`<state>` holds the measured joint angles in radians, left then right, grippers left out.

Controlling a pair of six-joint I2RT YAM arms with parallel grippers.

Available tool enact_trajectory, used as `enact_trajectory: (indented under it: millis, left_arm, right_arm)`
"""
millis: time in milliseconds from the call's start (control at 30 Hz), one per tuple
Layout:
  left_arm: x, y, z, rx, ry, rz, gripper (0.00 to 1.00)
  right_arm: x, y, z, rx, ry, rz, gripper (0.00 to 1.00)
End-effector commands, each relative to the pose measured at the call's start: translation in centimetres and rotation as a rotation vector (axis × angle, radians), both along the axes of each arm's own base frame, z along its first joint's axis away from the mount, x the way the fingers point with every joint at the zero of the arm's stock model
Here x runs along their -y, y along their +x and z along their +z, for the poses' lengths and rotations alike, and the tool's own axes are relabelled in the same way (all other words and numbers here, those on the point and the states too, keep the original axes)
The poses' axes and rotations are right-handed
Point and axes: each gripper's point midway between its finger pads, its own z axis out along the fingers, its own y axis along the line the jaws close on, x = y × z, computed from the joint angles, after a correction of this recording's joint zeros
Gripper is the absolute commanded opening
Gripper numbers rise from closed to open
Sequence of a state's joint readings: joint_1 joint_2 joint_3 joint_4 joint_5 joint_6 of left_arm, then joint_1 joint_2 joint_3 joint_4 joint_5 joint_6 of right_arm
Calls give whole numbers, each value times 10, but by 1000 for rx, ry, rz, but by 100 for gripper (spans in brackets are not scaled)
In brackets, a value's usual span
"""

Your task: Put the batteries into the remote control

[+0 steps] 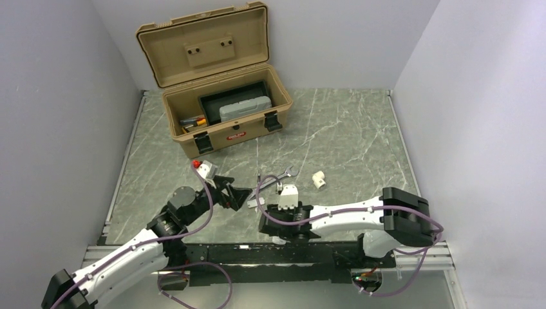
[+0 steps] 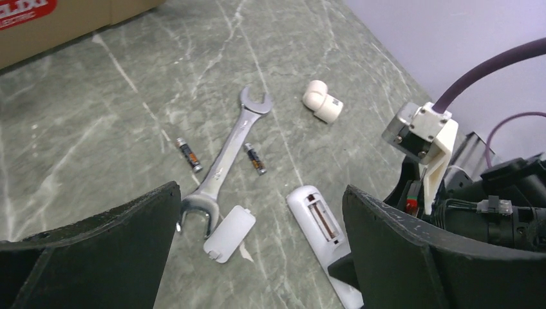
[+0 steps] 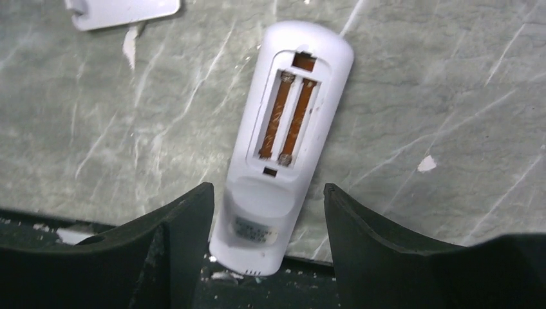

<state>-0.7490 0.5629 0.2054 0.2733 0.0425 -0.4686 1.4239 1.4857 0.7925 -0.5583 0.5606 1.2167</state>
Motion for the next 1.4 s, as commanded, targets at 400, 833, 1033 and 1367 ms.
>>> enact_trajectory:
  millis: [400, 833, 1033, 1367]
  left_arm:
    - [-23, 15, -15, -55, -18, 110, 99]
    - [-15, 13, -10, -53, -32, 61, 99]
    - [0, 6, -1, -77, -64, -22, 99]
    - [31, -15, 27, -165, -340, -207, 99]
  right_arm:
    - [7, 2, -37, -87, -91, -70, 51]
    - [-5, 14, 9, 20, 76, 50, 31]
    - [-5, 24, 36, 74, 204, 59, 31]
    - [-8, 25, 59, 124, 389, 119, 32]
